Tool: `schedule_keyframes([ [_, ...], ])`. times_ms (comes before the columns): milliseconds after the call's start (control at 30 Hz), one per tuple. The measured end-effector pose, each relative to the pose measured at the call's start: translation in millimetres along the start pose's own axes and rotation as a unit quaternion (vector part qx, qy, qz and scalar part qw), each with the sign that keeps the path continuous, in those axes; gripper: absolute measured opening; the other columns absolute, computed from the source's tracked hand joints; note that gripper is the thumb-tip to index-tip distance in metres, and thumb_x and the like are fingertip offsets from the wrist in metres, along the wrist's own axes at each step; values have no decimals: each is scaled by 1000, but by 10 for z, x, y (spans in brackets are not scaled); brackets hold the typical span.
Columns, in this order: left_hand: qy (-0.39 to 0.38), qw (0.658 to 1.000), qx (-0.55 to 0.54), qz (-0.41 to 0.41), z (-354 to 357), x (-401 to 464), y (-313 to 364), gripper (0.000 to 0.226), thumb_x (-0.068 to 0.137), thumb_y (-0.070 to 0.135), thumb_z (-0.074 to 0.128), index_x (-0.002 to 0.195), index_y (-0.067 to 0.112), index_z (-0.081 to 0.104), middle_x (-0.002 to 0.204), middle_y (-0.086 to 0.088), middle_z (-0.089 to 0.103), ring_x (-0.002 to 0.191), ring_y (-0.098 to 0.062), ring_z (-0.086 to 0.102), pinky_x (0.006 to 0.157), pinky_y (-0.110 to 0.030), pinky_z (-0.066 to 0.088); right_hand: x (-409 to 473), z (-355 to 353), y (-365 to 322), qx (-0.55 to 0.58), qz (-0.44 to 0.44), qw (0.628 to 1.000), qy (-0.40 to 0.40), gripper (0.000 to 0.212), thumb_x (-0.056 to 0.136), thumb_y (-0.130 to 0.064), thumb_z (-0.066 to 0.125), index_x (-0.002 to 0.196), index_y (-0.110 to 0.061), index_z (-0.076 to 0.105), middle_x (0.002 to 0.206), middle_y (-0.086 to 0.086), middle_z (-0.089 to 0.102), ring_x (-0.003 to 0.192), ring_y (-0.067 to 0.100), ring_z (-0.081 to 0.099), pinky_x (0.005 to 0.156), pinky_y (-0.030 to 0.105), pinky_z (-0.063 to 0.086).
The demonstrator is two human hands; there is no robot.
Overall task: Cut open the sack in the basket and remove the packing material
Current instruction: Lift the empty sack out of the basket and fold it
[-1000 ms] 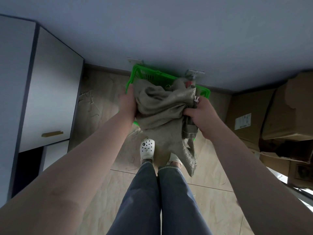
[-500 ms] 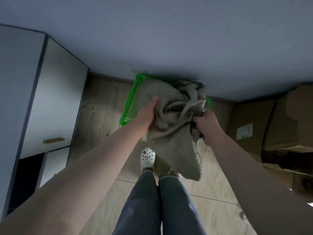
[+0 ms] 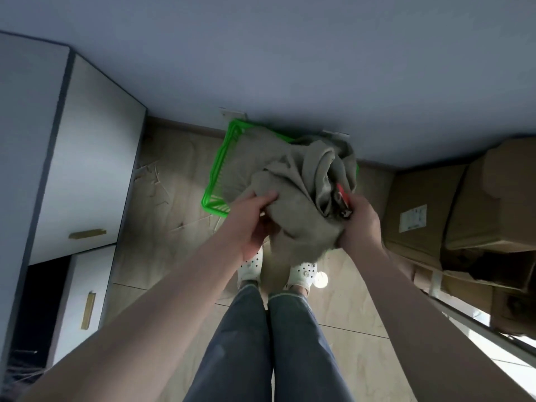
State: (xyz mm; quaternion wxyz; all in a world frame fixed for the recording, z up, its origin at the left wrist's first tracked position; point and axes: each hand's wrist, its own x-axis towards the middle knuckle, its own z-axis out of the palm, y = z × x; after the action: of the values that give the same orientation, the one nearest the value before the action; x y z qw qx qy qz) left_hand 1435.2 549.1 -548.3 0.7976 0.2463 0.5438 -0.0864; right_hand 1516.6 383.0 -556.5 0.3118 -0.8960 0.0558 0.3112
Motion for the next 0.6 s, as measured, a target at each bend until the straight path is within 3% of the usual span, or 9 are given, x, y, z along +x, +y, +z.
schedule_keyframes([
  [67,-26,1000,-3,-5,75,-51,140,46,93,40,56,127,9,58,114,-13,68,103,-26,66,80,-37,58,-105,-49,-77,88,-11,992,-93,42,83,-16,52,125,-19,61,116,15,65,111,34,60,94,44,49],
  [133,-47,998,26,-17,146,-78,288,65,93,60,41,127,7,58,105,-14,68,101,-27,64,80,-38,54,-158,-106,-140,243,25,948,-205,47,78,-32,57,124,-27,61,127,20,59,121,40,52,107,53,40],
  [200,-96,992,77,-29,210,-102,367,75,94,65,30,129,4,56,110,-16,66,105,-27,62,83,-38,55,-154,-137,-229,272,26,928,-253,49,72,-59,68,117,-43,58,129,4,62,122,26,56,109,44,40],
  [267,-134,984,118,-28,280,-115,348,64,99,55,29,131,5,54,122,-17,63,110,-28,59,88,-36,54,-133,-122,-357,204,-6,956,-209,70,60,-69,75,119,-41,53,125,-7,62,113,12,60,98,32,47],
  [333,-150,976,150,-38,314,-117,299,43,102,38,35,122,8,58,119,-13,65,107,-24,61,89,-32,53,-85,-78,-471,118,-43,987,-99,80,57,-62,81,125,-29,56,117,-6,67,107,16,63,93,35,51],
  [400,-156,966,203,-41,323,-108,327,35,102,34,36,104,10,61,100,-8,66,89,-18,64,79,-27,54,-41,-102,-517,109,-65,991,-46,61,65,-44,85,118,-21,65,103,-3,71,100,20,67,87,36,53],
  [467,-146,952,270,-1,329,-82,439,46,101,43,34,90,9,63,85,-7,66,74,-17,62,68,-23,53,-23,-162,-569,120,-69,990,-18,44,68,-33,86,106,-18,71,95,0,74,95,22,69,85,42,55],
  [533,-98,941,314,80,310,-47,528,51,100,45,36,80,10,67,73,-3,71,64,-12,64,61,-20,48,-49,-276,-613,147,-90,985,10,37,64,-31,85,98,-19,74,93,-1,75,92,21,70,85,49,55],
  [600,48,945,262,189,185,83,637,38,95,41,49,80,11,68,72,-3,72,61,-10,67,60,-23,47,-102,-445,-631,216,-114,970,17,38,61,-33,86,97,-28,74,100,-5,76,98,17,70,90,48,55],
])
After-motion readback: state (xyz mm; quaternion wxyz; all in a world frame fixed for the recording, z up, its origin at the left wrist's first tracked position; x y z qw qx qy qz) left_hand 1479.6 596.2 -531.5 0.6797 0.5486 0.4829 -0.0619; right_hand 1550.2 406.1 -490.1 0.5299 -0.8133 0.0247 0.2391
